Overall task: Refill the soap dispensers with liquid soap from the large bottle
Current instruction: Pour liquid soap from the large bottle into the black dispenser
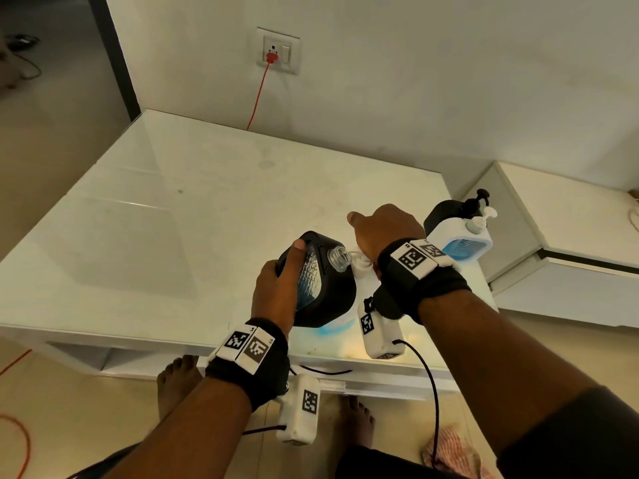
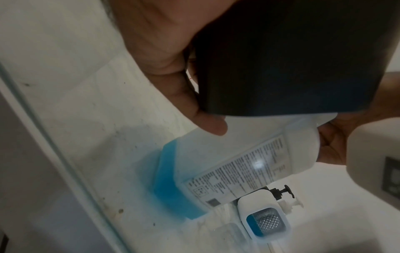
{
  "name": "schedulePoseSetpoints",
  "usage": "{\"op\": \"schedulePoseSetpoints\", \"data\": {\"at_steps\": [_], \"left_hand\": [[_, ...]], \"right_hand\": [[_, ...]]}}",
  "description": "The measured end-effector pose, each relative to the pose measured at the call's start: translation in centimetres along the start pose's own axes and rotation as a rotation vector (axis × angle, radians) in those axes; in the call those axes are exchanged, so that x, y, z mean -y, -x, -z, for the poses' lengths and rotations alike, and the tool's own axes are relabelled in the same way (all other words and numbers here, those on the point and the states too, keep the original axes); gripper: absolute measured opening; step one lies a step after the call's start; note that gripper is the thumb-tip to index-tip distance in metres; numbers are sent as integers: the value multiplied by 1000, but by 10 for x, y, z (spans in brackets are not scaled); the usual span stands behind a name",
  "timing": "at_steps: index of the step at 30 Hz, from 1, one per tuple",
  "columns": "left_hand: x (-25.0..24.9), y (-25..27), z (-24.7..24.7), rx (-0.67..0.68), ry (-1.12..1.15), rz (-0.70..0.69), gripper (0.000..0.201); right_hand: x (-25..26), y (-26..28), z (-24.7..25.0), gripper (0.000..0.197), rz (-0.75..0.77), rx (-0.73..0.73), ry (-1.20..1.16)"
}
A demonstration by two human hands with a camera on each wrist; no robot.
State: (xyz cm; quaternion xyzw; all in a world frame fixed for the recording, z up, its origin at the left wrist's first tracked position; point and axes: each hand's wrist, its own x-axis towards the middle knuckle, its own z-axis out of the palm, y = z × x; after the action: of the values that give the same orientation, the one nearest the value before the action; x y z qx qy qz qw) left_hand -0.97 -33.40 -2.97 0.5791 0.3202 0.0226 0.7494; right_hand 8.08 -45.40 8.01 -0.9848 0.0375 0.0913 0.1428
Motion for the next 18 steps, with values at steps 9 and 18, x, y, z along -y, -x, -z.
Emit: {"op": "schedulePoseSetpoints", "data": {"at_steps": [9, 18], "left_hand": [[-5, 4, -1, 8, 0, -40, 101], [-3, 3, -1, 16, 25, -29, 101]], "right_hand": [[5, -7, 9, 63, -32, 172, -109], [-3, -1, -2, 58, -17, -11, -59]]}}
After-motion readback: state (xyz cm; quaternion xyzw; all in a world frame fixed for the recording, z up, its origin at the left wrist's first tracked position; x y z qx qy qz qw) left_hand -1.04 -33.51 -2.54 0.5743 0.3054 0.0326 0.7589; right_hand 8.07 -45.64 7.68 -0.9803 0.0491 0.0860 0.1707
